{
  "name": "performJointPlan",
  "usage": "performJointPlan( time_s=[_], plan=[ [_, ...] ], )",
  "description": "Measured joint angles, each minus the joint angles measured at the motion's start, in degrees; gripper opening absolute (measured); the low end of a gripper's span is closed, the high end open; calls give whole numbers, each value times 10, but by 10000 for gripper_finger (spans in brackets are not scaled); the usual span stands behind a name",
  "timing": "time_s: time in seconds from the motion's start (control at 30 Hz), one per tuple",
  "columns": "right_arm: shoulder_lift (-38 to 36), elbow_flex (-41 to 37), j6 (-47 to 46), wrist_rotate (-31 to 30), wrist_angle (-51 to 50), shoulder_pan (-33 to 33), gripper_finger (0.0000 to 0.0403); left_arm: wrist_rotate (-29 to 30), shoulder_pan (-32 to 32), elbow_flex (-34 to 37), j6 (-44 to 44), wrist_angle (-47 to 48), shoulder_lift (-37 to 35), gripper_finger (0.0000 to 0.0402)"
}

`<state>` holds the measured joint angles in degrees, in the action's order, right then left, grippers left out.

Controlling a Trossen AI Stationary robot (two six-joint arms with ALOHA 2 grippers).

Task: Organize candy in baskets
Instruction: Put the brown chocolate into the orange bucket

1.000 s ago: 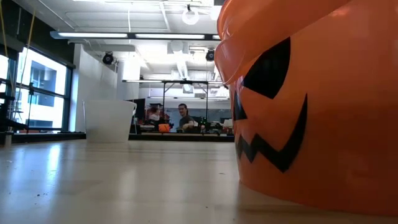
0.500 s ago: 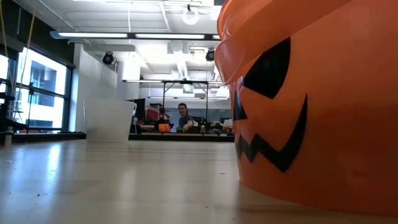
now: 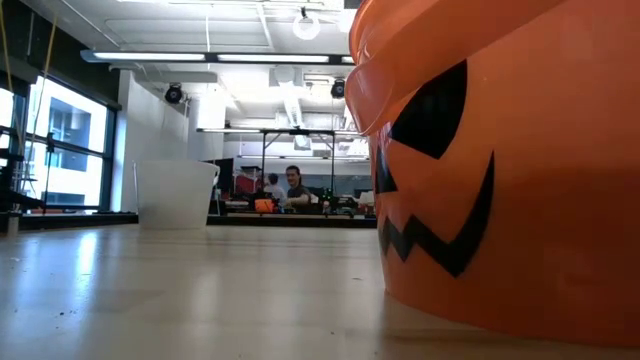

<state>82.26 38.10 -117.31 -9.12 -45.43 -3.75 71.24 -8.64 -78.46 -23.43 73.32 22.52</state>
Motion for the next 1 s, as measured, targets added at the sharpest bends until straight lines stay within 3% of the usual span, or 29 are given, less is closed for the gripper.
performJointPlan(
  time_s=[0.2,1.0],
  plan=[
    [0,1,-5,-31,35,0,142,0,0,0,0,0,0,88],
    [4,1,21,-58,120,0,142,0,0,0,1,0,0,88]
  ],
)
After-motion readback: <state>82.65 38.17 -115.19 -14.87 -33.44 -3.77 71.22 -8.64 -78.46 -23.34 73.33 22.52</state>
